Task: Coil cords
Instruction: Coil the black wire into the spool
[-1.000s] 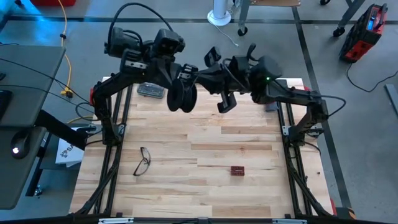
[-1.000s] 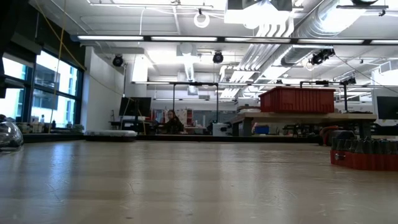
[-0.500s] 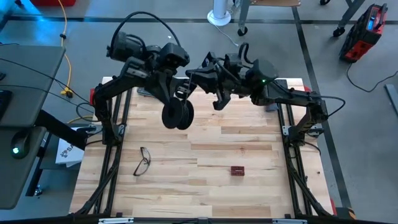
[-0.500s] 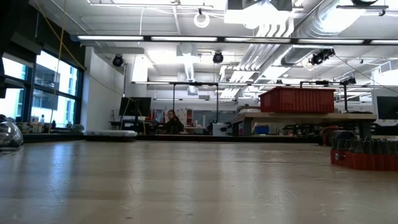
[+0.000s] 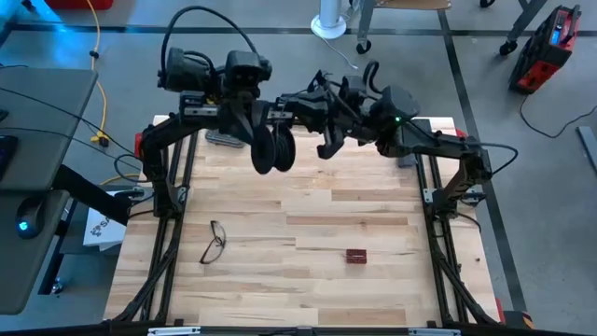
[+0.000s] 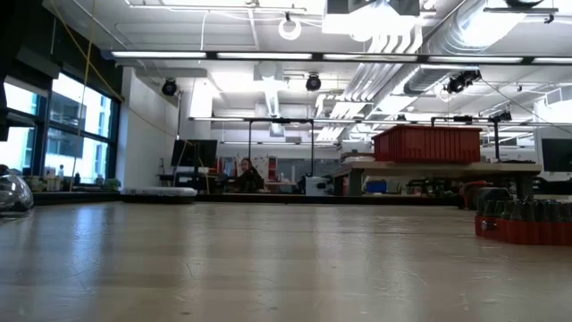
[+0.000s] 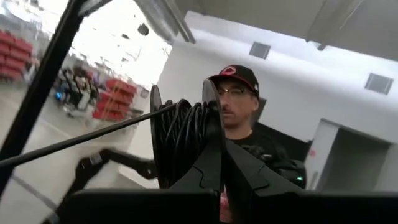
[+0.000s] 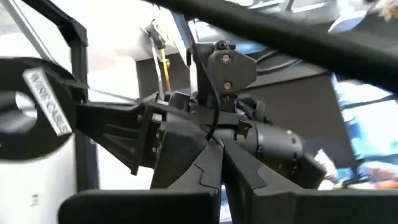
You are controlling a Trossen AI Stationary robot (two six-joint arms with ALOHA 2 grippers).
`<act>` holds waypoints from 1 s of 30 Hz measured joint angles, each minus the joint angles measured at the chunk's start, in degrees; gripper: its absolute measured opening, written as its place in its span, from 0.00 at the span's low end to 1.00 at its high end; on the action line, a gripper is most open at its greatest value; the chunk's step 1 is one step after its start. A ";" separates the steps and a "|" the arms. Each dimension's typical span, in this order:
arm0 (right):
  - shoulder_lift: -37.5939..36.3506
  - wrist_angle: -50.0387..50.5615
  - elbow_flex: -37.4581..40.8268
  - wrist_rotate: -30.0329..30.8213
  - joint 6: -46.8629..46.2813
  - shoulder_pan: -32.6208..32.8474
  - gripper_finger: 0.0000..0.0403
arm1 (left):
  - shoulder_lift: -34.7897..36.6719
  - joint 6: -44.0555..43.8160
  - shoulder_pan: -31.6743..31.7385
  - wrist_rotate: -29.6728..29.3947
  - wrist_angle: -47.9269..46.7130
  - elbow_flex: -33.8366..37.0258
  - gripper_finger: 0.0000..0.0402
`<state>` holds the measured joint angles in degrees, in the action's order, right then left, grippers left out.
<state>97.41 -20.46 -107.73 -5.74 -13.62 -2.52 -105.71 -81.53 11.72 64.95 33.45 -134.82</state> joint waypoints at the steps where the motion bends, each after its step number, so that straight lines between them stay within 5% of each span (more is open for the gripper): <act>1: 0.00 -0.20 -0.02 0.84 1.21 -0.01 0.00 | 0.11 0.67 0.07 -0.68 0.53 0.00 0.00; 9: 0.00 -0.22 -0.03 5.17 4.81 -0.96 0.02 | 0.34 3.33 -0.21 -3.03 1.32 0.00 0.00; 20: 0.17 8.46 0.23 8.82 11.31 -2.02 0.36 | 2.42 4.55 -0.14 -7.33 3.83 -0.24 0.00; 27: -1.21 10.87 0.22 9.29 30.09 1.07 0.39 | 4.79 4.02 -0.15 -7.47 4.11 -0.33 0.00; 30: -1.92 8.68 0.12 14.28 43.43 3.25 0.38 | 4.73 4.28 -0.15 -9.11 3.48 -0.24 0.00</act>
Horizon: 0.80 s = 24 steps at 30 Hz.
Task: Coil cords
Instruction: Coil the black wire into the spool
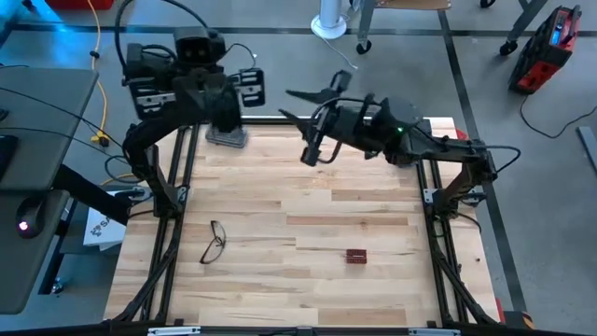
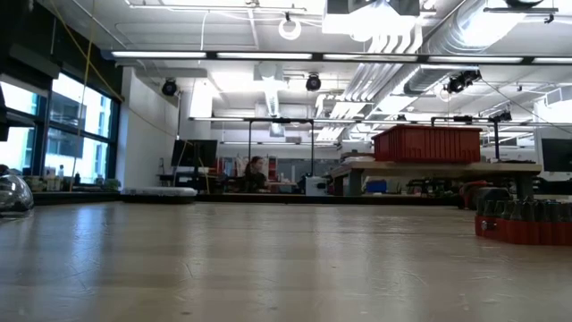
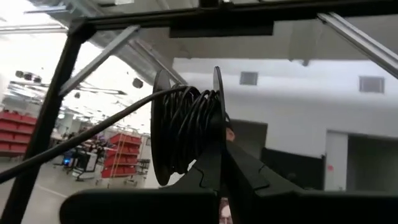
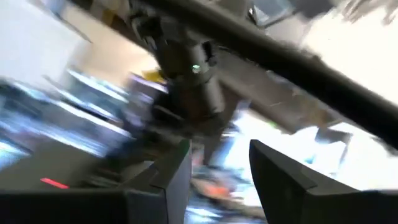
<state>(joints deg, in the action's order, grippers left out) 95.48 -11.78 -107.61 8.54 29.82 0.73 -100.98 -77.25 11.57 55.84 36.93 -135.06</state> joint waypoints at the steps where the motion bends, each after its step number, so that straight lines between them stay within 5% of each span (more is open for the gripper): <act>1: 0.00 -1.16 0.00 2.68 5.80 0.82 0.38 | -0.12 0.02 0.00 -0.47 -0.03 0.06 0.00; 5: 0.20 -6.94 0.02 6.89 19.95 2.54 0.37 | -0.04 3.42 0.04 -2.18 -4.84 0.06 0.00; 13: 0.09 -10.38 -2.15 7.29 23.12 6.75 0.37 | -0.20 14.92 0.44 -3.83 -18.84 0.08 0.00; 24: 0.93 -8.08 -7.96 4.18 22.14 8.52 0.37 | -0.38 14.95 -0.29 -5.59 -19.12 0.08 0.00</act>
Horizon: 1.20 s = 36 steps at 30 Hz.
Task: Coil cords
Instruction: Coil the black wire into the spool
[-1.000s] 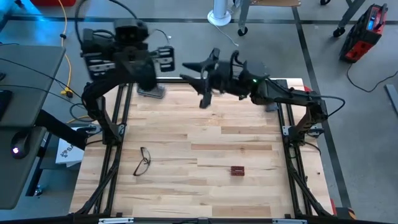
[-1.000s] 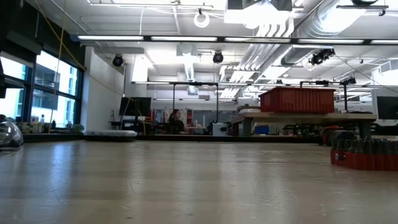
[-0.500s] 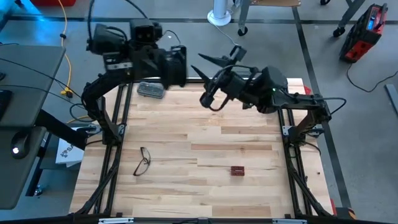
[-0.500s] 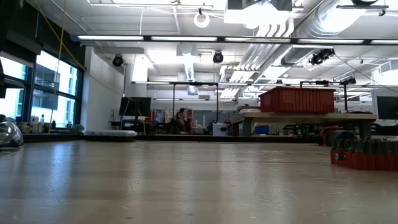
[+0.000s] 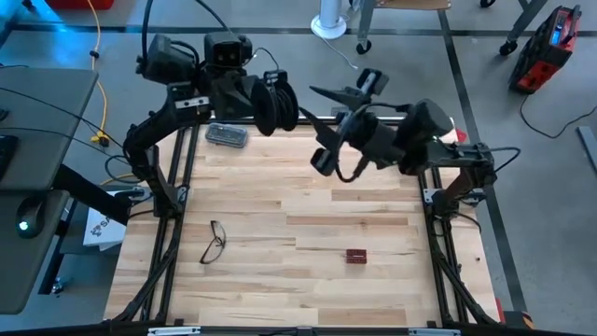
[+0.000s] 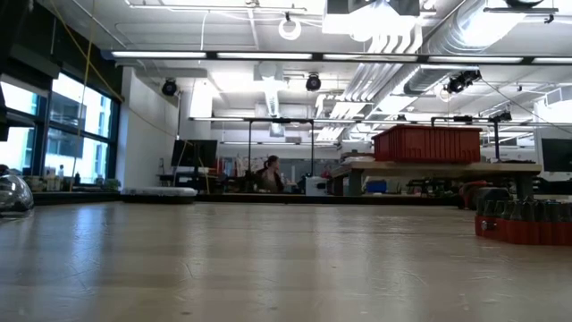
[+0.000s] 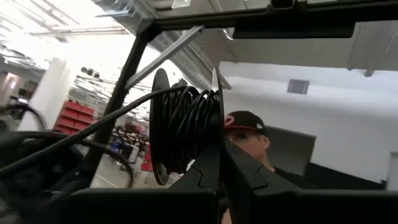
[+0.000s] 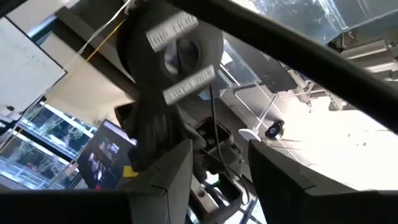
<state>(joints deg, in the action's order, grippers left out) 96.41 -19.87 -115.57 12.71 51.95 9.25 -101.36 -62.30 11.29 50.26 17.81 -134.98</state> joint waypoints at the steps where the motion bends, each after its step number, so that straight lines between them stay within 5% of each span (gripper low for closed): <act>1: 0.36 -0.25 -0.03 -0.72 -0.48 -0.35 0.37 | 0.00 -0.02 -0.28 0.04 -0.11 0.00 0.00; 8: 2.51 -2.23 0.00 -5.93 -0.51 -1.50 0.37 | -0.18 -2.37 -1.40 0.68 -1.05 0.00 0.00; 28: 2.61 -0.03 0.00 -2.67 0.82 -2.95 0.37 | -1.44 -5.16 -2.77 3.14 -4.55 0.02 0.00; 36: 2.59 1.58 0.00 -3.23 -0.47 -3.83 0.21 | -1.44 -5.11 -2.73 2.84 -4.62 0.02 0.00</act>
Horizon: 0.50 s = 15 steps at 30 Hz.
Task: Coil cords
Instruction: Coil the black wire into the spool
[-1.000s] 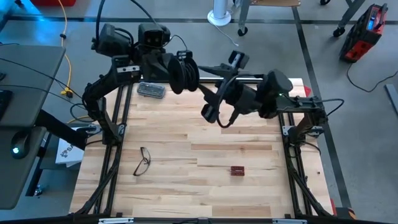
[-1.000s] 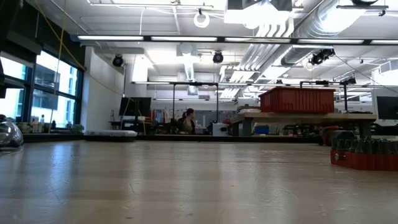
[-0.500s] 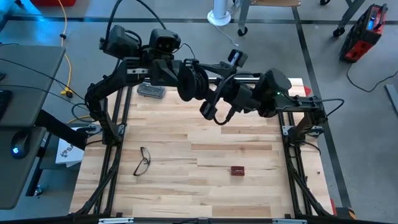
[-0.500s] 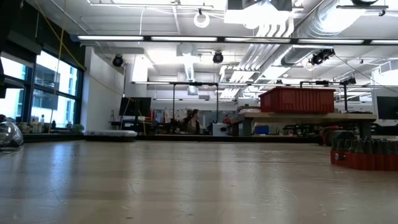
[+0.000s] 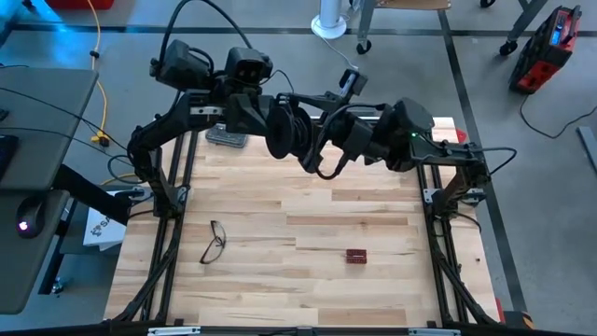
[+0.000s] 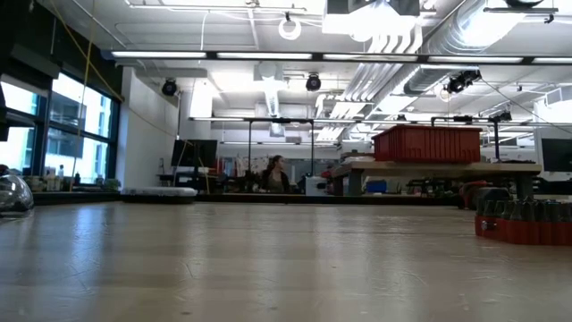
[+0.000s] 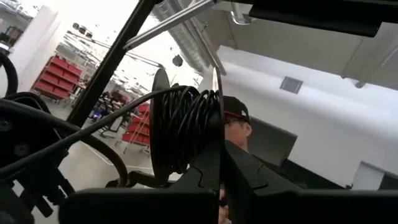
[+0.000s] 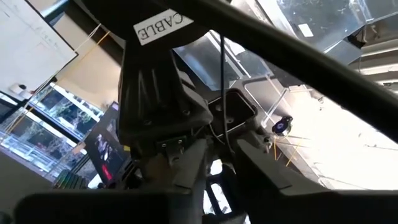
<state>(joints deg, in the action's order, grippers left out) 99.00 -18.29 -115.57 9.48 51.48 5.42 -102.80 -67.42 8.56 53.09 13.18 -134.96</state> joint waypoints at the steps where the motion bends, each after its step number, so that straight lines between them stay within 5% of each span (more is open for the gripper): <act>1: 0.00 -0.06 0.00 -0.02 0.00 -0.10 0.19 | 0.00 0.04 0.00 -0.04 0.09 0.00 0.00; 7: 0.00 -0.18 0.00 -0.03 0.00 -0.32 0.08 | 0.00 0.00 0.00 -0.08 0.10 0.00 0.00; 15: 0.00 -0.17 0.00 -0.03 1.44 -0.56 0.10 | 0.00 -0.46 -0.01 -0.56 0.12 0.00 0.00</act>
<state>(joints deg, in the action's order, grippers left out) 99.00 -18.46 -115.57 9.45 52.93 4.86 -102.80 -67.88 8.54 52.53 13.30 -134.96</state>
